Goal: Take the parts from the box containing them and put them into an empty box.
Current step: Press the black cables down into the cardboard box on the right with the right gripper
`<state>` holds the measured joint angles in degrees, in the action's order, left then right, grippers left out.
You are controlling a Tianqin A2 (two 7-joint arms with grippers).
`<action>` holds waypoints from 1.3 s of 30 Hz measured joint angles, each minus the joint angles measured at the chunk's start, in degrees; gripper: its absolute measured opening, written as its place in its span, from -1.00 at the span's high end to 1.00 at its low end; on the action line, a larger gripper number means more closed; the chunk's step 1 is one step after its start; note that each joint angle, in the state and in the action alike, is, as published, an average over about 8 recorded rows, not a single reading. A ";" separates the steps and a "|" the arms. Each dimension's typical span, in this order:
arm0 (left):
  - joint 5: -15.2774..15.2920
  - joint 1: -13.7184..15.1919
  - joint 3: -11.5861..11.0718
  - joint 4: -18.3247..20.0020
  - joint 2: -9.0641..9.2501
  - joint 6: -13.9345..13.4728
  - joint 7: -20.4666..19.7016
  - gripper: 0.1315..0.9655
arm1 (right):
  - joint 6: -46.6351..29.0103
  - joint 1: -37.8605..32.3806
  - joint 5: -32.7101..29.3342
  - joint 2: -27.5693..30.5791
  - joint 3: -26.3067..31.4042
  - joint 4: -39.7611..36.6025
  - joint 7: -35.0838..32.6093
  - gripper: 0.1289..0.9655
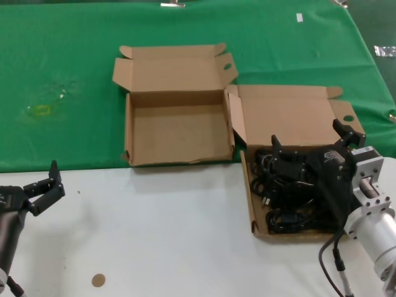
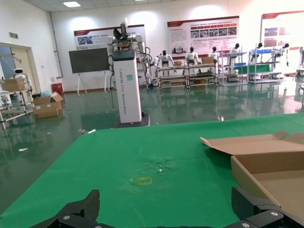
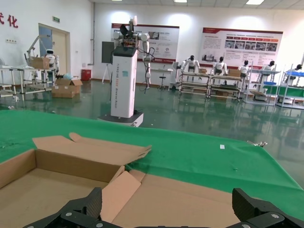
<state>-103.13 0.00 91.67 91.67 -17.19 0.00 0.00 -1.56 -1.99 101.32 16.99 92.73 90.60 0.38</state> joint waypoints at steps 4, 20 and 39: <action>0.00 0.00 0.00 0.00 0.00 0.00 0.00 -1.00 | 0.00 0.00 0.00 0.00 0.00 0.00 0.00 -1.00; 0.00 0.00 0.00 0.00 0.00 0.00 0.00 -1.00 | 0.00 0.00 0.00 0.00 0.00 0.00 0.00 -1.00; 0.00 0.00 0.00 0.00 0.00 0.00 0.00 -0.95 | 0.00 0.00 0.00 0.00 0.00 0.00 0.00 -1.00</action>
<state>-103.13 0.00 91.67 91.67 -17.19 0.00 0.00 -1.56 -1.99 101.32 16.99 92.73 90.60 0.38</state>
